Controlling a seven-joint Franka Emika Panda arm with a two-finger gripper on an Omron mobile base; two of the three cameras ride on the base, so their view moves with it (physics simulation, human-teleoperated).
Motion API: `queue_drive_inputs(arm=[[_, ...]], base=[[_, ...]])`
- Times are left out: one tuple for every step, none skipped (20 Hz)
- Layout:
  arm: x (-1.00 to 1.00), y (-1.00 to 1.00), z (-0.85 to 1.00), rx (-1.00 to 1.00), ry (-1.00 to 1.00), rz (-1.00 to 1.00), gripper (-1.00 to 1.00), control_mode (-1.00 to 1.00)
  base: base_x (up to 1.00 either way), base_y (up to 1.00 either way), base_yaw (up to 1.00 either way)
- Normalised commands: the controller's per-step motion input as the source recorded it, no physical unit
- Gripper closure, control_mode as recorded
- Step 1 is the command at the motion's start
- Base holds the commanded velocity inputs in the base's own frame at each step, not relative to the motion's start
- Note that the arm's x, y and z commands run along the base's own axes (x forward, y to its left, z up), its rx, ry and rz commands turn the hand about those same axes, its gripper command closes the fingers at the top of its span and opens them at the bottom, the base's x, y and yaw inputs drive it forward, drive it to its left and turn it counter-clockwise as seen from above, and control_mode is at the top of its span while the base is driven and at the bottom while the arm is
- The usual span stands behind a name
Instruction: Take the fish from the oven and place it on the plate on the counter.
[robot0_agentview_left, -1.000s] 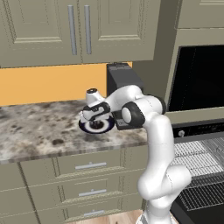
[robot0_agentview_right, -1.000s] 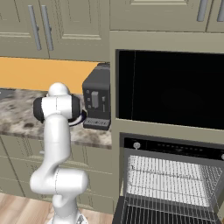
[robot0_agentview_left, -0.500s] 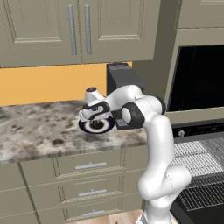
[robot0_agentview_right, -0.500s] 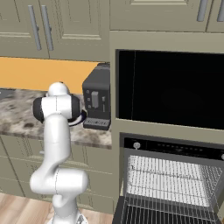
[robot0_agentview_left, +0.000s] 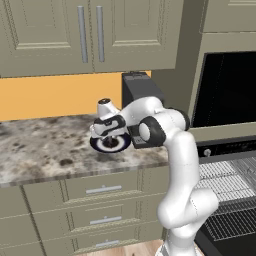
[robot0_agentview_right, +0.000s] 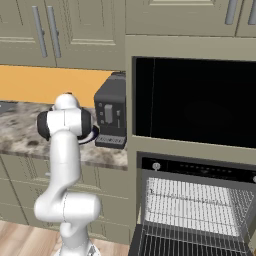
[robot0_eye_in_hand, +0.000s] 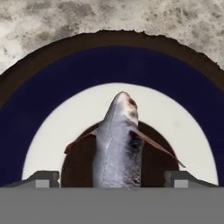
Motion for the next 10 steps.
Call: queue_drive_inputs(arm=[[-0.18, 0.00, 0.27, 0.00, 0.00, 0.00, -1.00, -1.00], [-0.41, 0.00, 0.36, 0.00, 0.00, 0.00, -1.00, -1.00], [-0.62, 0.00, 0.40, 0.00, 0.00, 0.00, -1.00, -1.00], [-0.76, 0.00, 0.40, 0.00, -0.02, 0.00, -1.00, -1.00], [-0.85, 0.00, 0.41, 0.01, -0.03, 0.00, -1.00, -1.00], [-0.98, 0.00, 0.44, 0.03, -0.07, 0.00, -1.00, -1.00], [-1.00, 0.00, 0.41, 0.05, -0.07, 0.00, -1.00, -1.00], [-1.00, 0.00, 0.42, 0.05, -0.09, 0.00, -1.00, -1.00], [-1.00, 0.00, 0.31, 0.05, -0.12, 0.00, -1.00, -1.00], [-1.00, 0.00, 0.36, 0.06, -0.13, 0.00, -1.00, -1.00]], base=[[0.00, 0.00, 0.00], [0.00, 0.00, 0.00], [0.00, 0.00, 0.00], [0.00, 0.00, 0.00], [0.00, 0.00, 0.00], [0.00, 0.00, 0.00], [0.00, 0.00, 0.00], [0.00, 0.00, 0.00], [0.00, 0.00, 0.00], [0.00, 0.00, 0.00]])
